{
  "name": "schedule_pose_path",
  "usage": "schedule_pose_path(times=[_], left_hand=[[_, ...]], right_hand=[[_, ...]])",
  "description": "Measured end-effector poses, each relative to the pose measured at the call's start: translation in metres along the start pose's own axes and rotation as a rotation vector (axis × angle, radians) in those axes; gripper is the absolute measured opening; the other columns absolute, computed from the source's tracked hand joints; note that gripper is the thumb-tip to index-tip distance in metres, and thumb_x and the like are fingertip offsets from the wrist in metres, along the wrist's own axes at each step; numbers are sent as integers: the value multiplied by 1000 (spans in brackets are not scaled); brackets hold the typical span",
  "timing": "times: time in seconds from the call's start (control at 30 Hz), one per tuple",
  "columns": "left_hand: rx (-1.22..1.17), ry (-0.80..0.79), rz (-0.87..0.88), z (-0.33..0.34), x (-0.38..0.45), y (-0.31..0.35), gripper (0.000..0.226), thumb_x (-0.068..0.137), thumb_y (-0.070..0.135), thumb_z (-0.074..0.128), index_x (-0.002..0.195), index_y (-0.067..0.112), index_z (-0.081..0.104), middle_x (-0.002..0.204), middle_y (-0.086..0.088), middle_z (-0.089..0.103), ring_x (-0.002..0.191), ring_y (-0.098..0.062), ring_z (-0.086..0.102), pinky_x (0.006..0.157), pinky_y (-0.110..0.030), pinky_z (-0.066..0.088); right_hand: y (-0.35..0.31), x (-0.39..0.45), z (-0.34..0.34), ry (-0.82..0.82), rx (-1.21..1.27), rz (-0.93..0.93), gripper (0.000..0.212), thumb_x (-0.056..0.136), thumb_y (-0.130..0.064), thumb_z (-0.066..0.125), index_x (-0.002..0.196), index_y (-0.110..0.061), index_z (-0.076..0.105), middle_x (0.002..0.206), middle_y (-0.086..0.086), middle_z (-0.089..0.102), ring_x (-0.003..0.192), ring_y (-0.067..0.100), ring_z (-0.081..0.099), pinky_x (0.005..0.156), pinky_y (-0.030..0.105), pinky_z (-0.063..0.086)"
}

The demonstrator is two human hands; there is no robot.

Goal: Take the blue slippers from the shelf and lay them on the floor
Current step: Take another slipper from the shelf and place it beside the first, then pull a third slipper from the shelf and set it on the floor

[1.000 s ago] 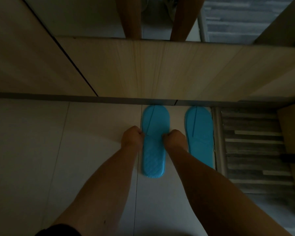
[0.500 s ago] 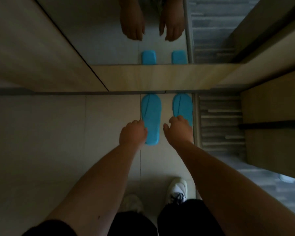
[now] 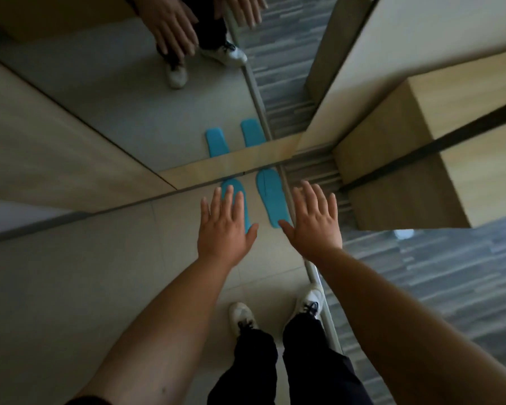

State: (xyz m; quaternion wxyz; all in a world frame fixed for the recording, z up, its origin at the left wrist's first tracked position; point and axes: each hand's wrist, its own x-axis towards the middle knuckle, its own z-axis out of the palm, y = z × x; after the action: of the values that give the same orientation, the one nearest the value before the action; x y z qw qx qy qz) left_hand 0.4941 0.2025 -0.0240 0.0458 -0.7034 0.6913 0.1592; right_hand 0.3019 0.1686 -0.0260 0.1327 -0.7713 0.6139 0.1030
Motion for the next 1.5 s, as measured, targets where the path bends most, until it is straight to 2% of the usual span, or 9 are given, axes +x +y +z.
schedule_pose_path(times=[0.3, 0.53, 0.67, 0.87, 1.0, 1.23, 1.33, 1.5], left_hand=[[55, -23, 231, -5, 5, 92, 75, 94, 57, 26, 151, 11, 11, 161, -13, 14, 150, -31, 5, 121, -51, 5], [84, -68, 343, 10, 2, 182, 73, 94, 56, 26, 151, 12, 13, 161, -12, 14, 150, -31, 6, 120, -50, 3], [104, -91, 390, 12, -3, 249, 73, 93, 57, 28, 151, 13, 15, 160, -13, 16, 149, -30, 8, 120, -50, 5], [105, -114, 458, 18, -11, 375, 73, 91, 53, 35, 149, 11, 22, 158, -14, 23, 148, -31, 15, 120, -50, 6], [138, -126, 468, 41, -14, 437, 72, 91, 53, 34, 148, 10, 26, 156, -14, 28, 146, -31, 21, 120, -50, 11], [115, -174, 467, 96, -11, 491, 70, 92, 51, 38, 146, 7, 28, 155, -15, 30, 146, -30, 22, 119, -48, 13], [119, -222, 499, 124, 3, 504, 71, 93, 52, 36, 147, 8, 25, 156, -14, 27, 146, -29, 20, 120, -47, 12], [91, -262, 488, 180, 35, 519, 71, 93, 51, 37, 147, 7, 24, 156, -14, 28, 146, -29, 21, 120, -47, 15]], right_hand=[[76, -53, -9, -1, 95, 206, 78, 93, -66, 30, 154, -21, 12, 164, 7, 5, 150, 27, -4, 121, 50, -5], [157, -92, 1, 13, 171, 312, 78, 93, -65, 31, 154, -21, 13, 164, 7, 6, 151, 26, -4, 121, 49, -4], [217, -122, 3, 47, 193, 367, 76, 93, -64, 33, 154, -20, 15, 163, 7, 10, 151, 25, 0, 121, 46, -4], [322, -173, -2, 59, 275, 460, 75, 93, -60, 37, 152, -16, 22, 160, 9, 21, 150, 26, 11, 122, 47, 3], [383, -194, 1, 51, 307, 493, 74, 94, -58, 39, 152, -16, 21, 160, 7, 21, 149, 25, 12, 122, 47, 6], [455, -204, 34, 70, 334, 589, 72, 94, -56, 40, 152, -16, 21, 159, 7, 22, 148, 26, 14, 122, 47, 7], [468, -202, 53, 70, 360, 672, 70, 94, -55, 41, 150, -16, 24, 158, 7, 25, 148, 26, 17, 121, 46, 8], [487, -179, 100, 48, 366, 697, 69, 95, -55, 39, 150, -16, 26, 158, 7, 25, 148, 25, 16, 121, 45, 7]])
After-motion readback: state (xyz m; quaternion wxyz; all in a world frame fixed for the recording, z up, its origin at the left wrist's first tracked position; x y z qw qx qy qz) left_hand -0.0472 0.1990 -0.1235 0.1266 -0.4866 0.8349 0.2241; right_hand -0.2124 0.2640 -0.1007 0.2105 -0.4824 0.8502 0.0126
